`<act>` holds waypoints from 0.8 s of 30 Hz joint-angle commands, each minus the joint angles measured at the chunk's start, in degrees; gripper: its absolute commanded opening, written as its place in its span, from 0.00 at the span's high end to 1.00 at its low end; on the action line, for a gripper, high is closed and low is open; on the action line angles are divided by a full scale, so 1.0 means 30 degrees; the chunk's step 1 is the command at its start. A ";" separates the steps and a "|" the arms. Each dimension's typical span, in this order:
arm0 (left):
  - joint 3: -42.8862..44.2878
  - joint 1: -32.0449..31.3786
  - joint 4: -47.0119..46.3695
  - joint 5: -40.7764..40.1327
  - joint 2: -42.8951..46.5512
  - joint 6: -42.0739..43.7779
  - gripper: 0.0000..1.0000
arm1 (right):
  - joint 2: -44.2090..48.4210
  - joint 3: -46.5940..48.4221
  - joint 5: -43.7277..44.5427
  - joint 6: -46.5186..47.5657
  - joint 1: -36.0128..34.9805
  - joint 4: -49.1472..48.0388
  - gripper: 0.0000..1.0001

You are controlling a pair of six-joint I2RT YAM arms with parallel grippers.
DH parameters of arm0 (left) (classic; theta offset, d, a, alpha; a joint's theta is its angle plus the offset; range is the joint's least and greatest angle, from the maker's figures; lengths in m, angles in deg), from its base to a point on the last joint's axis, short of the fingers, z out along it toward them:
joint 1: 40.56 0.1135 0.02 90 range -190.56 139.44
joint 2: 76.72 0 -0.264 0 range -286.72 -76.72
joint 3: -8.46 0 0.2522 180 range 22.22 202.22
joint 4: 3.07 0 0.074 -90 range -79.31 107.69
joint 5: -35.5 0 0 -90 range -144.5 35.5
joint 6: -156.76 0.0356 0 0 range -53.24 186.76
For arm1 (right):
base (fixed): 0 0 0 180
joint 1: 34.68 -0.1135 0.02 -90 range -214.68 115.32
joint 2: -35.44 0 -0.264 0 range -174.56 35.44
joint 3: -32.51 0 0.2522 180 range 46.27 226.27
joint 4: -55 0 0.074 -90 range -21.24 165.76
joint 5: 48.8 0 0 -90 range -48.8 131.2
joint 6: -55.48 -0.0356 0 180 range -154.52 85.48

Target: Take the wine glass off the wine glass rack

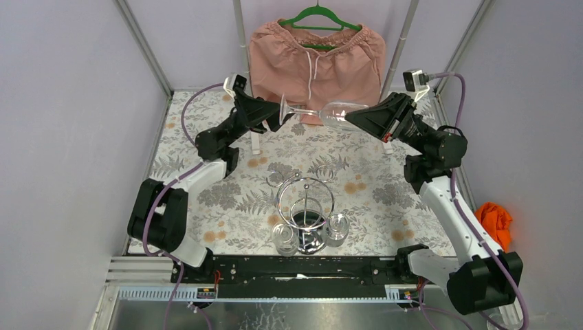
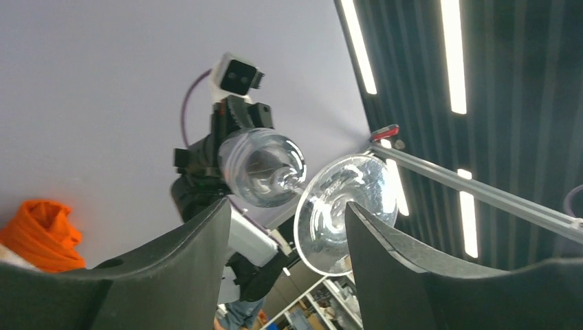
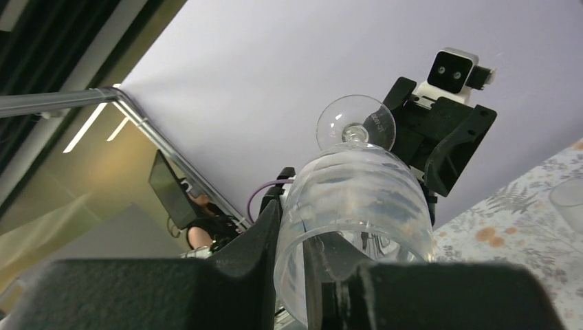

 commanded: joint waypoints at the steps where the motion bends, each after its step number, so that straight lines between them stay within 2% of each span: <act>1: -0.0239 0.0433 0.0725 0.1079 -0.0036 0.1519 0.31 | 0.1481 0.1804 -0.0017 0.3880 -0.0127 0.3923 1.00; 4: -0.0156 0.0752 0.3743 0.1542 0.0427 0.3577 0.31 | 0.2099 0.3028 0.0207 0.6541 -0.0149 0.8350 1.00; 7: 0.0584 0.1060 0.8850 0.1985 0.1487 0.6834 0.31 | 0.2510 0.5043 0.0903 1.0227 -0.0135 1.4262 1.00; 9: 0.1786 0.1146 1.4024 0.1723 0.2329 1.0826 0.31 | 0.2612 0.6513 0.1963 1.2797 -0.0131 1.8197 1.00; 10: 0.2614 0.1135 1.8516 0.1274 0.2764 1.2963 0.31 | 0.2580 0.7341 0.2610 1.3982 -0.0143 2.0313 1.00; 11: 0.3684 0.1123 2.0903 0.0391 0.3148 1.5130 0.31 | 0.2462 0.8082 0.3332 1.5049 -0.0149 2.2112 1.00; 12: 0.4704 0.1092 2.4930 -0.0573 0.3453 1.7189 0.31 | 0.2345 0.8753 0.4070 1.5842 -0.0149 2.3633 1.00; 16: 0.8951 0.1091 3.3327 -0.4956 0.3996 2.2250 0.31 | 0.1927 1.0548 0.6317 1.7900 -0.0149 2.6910 1.00; 20: 1.0909 0.1079 3.7140 -0.8116 0.4369 2.4524 0.31 | 0.1345 1.2014 0.8053 1.9388 -0.0143 2.9195 1.00; 24: 1.0886 0.1076 3.9034 -1.1031 0.5248 2.5491 0.31 | 0.0701 1.3019 0.9659 2.0536 -0.0147 3.1090 1.00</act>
